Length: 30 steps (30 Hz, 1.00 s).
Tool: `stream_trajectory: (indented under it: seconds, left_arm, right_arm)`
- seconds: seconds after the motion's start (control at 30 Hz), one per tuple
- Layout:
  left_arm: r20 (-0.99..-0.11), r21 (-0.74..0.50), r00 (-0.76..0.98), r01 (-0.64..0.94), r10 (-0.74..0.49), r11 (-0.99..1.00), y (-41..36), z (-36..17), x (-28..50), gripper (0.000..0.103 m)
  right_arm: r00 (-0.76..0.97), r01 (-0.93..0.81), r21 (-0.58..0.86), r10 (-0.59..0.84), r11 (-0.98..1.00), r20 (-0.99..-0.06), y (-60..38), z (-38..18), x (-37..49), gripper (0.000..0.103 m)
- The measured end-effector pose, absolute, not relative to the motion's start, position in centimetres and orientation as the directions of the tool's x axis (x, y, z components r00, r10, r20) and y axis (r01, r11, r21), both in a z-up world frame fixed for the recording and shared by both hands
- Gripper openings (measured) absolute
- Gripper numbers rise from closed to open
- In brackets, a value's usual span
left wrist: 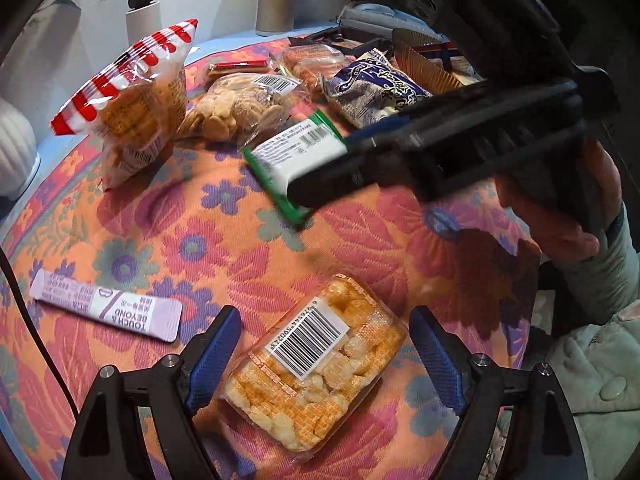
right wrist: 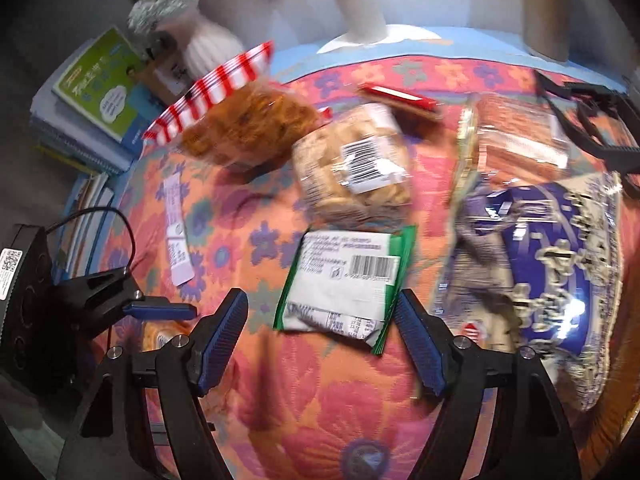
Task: Organize snacks
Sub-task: 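Grasp the barcoded puff-snack tray with the left tool while the right tool grasps the green-edged biscuit pack, then carry both packs over the glass plate and open both tools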
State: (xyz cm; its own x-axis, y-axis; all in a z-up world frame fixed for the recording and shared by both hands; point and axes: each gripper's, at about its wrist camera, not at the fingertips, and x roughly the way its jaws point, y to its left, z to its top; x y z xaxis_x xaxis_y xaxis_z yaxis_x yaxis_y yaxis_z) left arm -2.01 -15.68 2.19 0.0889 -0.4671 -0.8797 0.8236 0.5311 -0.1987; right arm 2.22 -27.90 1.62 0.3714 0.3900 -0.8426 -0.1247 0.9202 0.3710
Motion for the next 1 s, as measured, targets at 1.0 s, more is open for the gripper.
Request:
stream_trajectory:
  seconds: [1.0]
  left_arm:
    - [-0.901, -0.074, 0.228, 0.758, -0.37, 0.649, -11.6, 2.0, -5.5, 0.048]
  right_arm:
    - [0.435, -0.37, 0.004, 0.178, 0.929, -0.883, -22.3, 0.7, 1.0, 0.049]
